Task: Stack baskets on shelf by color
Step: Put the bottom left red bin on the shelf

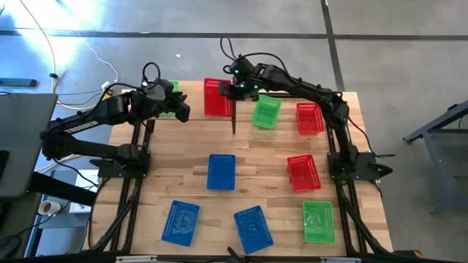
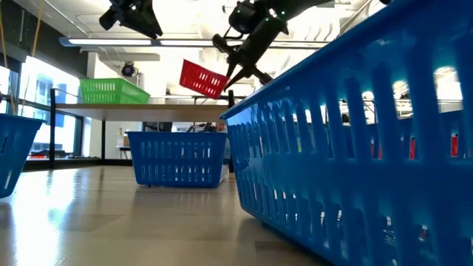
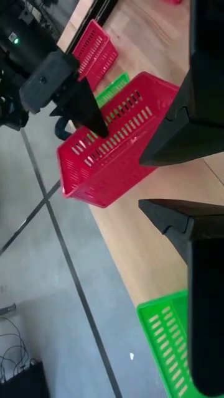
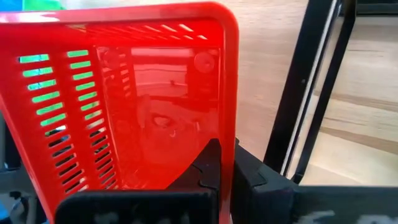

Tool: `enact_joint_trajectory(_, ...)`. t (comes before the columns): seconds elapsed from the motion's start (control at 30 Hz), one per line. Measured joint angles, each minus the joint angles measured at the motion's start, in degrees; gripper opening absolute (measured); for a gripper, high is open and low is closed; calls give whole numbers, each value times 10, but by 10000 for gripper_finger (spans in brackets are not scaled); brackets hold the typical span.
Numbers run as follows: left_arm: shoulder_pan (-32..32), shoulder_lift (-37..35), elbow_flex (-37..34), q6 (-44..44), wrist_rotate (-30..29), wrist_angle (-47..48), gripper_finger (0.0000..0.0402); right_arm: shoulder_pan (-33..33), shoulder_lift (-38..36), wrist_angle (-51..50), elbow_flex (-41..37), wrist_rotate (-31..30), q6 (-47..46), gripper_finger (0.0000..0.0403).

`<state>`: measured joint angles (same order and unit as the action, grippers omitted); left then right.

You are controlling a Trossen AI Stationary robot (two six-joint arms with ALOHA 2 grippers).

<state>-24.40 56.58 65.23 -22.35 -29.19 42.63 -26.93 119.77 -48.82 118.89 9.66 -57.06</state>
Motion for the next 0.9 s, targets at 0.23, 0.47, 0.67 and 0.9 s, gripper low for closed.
enact_joint_trajectory(0.23,0,0,0,0,0,0,87,-12,0,-12,0,13,0,0)
enact_joint_trajectory(0.47,0,0,0,0,0,0,87,-15,0,-28,0,18,0,0)
enact_joint_trajectory(0.67,0,0,0,0,0,0,87,-15,0,-28,0,20,0,0)
enact_joint_trajectory(0.9,0,0,0,-1,0,-1,87,-11,10,-19,-1,14,-10,0)
